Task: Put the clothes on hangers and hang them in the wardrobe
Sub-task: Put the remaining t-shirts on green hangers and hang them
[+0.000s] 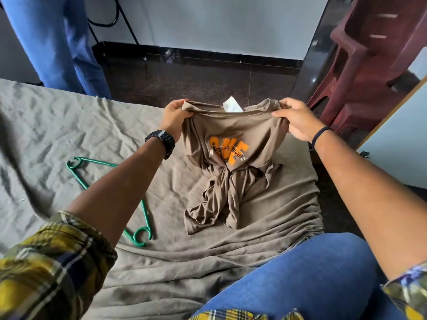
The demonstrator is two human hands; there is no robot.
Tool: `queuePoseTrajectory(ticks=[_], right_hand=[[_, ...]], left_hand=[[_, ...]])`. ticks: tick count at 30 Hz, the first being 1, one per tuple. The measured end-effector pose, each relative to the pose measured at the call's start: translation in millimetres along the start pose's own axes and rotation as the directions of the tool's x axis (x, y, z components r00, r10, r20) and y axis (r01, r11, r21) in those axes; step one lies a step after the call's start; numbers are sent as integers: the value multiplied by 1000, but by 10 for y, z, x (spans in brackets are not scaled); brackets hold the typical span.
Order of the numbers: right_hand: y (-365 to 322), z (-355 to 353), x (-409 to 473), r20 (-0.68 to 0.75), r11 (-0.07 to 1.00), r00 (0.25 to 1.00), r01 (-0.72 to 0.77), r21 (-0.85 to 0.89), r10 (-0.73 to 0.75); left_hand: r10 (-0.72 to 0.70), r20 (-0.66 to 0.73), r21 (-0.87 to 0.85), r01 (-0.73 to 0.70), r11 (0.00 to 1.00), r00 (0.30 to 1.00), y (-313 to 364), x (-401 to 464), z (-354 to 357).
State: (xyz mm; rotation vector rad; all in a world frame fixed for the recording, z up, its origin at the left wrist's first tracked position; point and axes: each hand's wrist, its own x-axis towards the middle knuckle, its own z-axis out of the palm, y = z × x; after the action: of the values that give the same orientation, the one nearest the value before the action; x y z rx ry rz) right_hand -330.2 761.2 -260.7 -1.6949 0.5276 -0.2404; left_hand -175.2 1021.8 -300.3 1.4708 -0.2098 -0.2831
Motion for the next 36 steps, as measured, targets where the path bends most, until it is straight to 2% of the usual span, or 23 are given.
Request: queuePoseTrajectory(ticks=[6,9,12,14,16,18,20,21,22,23,24,26,29,31,32,33,35,36], right_hand=[[-38,-124,-49,96,994,993,-76,84,68],[-75,-187,-56,111,992,990,-101,76,92],[-98,-227,-39,26,998,998,-57,7,57],[-109,-235,-9,-85,999,996,-1,-50,-3],[-134,-269,49,-188,975,976,72,-210,-112],[-199,-329,64,-196,853,945,132,-505,-262],[-293,-408,51,-170,590,884,137,-796,-435],[-377,-447,41,-157,465,849,114,-878,-504],[-473,-476,37,-138,388,828,102,-916,-543],[-565,-505,53,-108,366,835,117,-923,-540],[-679,-533,78,-71,374,861,143,-916,-504],[-941,-600,89,-27,393,890,173,-903,-455],[-1394,-746,7,-97,461,856,174,-870,-507],[-1667,-795,-85,-33,487,919,178,-855,-394],[-1795,-818,-138,7,546,954,177,-819,-300],[-1904,-842,-197,50,647,979,169,-743,-198],[-2158,-937,-289,177,824,982,158,-545,-71],[-2318,-1027,-307,229,853,971,176,-491,-69]], left_hand=[[-31,0,137,30,990,1000,20,94,24],[3,-27,323,6,946,1000,96,133,90],[100,11,618,-86,781,995,201,172,132],[134,55,697,-134,704,989,301,164,178],[202,90,726,-203,657,975,423,185,236],[299,121,770,-279,574,947,589,221,265],[384,173,806,-355,474,907,743,299,266],[418,206,834,-383,398,885,840,319,262],[459,242,868,-403,291,855,938,332,252],[489,274,897,-404,181,828,1051,324,237],[530,300,913,-400,83,793,1174,343,228],[559,346,921,-386,-49,754,1437,373,185],[579,441,889,-419,-181,686,1882,437,113],[569,524,847,-456,-272,634,2167,466,66],[573,563,821,-481,-307,596,2324,498,49],[563,577,811,-494,-313,591,2492,466,44],[535,624,769,-567,-295,569,2818,442,69],[546,608,780,-563,-274,576,3013,528,58]])
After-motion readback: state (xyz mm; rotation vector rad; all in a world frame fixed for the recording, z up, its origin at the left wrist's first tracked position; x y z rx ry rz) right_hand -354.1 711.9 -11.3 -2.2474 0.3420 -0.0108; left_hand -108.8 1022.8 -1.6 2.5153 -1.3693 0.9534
